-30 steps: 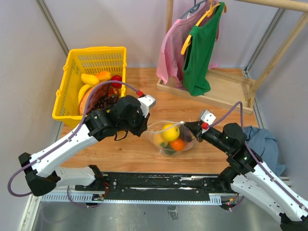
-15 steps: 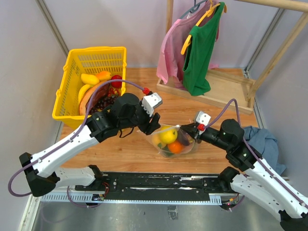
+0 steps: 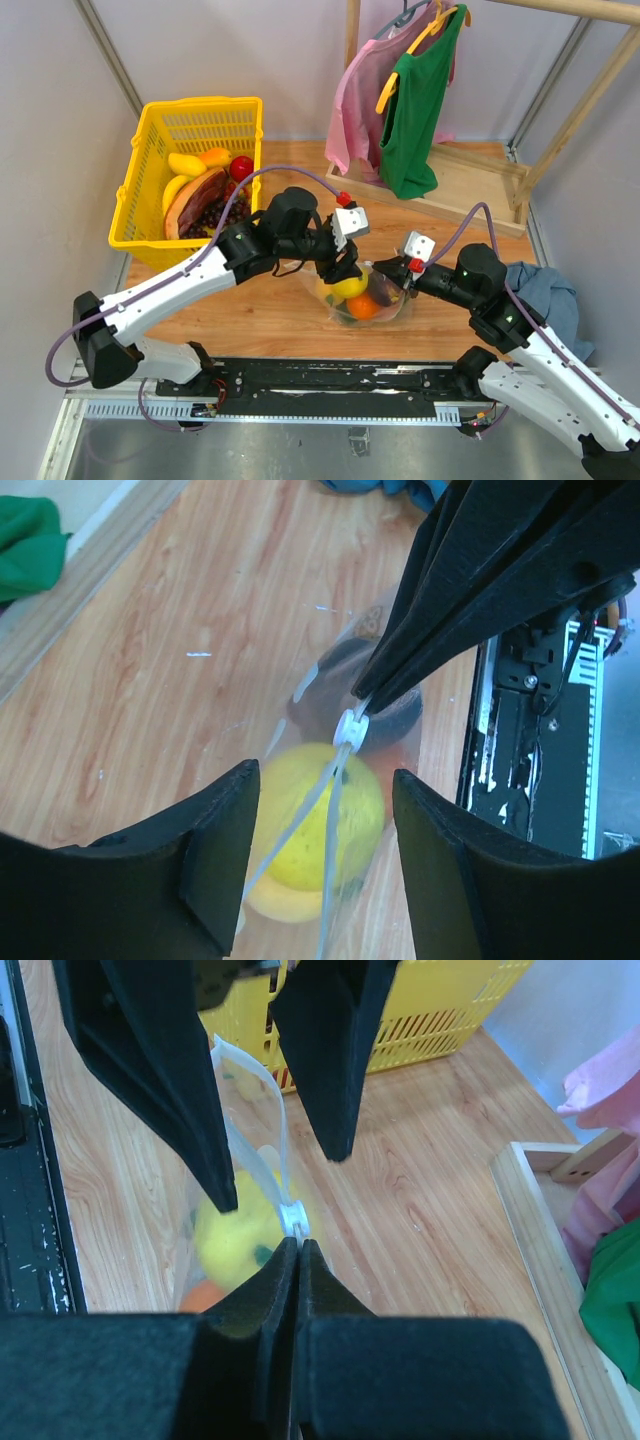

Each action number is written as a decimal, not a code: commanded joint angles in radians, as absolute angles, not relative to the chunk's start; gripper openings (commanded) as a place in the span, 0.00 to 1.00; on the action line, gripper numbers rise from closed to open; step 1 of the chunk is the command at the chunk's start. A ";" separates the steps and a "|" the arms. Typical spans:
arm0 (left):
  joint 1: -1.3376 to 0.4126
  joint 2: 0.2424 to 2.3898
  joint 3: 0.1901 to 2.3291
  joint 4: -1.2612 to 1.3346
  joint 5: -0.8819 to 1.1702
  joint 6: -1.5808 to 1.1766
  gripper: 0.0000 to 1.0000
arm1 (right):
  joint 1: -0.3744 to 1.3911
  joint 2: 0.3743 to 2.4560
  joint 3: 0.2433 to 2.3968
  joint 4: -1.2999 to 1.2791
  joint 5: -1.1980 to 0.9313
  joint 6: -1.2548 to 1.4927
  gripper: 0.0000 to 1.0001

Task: Place the food in the zip-top bag and seal the zipper
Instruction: Zip the zipper food storage bag at the center of the board.

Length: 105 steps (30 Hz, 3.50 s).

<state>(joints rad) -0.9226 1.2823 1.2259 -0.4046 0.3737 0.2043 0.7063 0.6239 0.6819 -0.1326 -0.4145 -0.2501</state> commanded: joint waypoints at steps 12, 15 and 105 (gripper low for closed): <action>-0.930 1.407 1.291 -0.370 0.566 0.286 0.37 | 0.698 0.625 0.718 -0.105 -0.457 -0.265 0.01; -0.930 1.404 1.286 -0.366 0.575 0.290 0.29 | 0.698 0.624 0.716 -0.107 -0.456 -0.265 0.01; -0.918 1.033 0.911 -0.382 -0.063 -0.567 0.01 | 0.647 0.821 0.791 -0.112 0.099 -0.055 0.42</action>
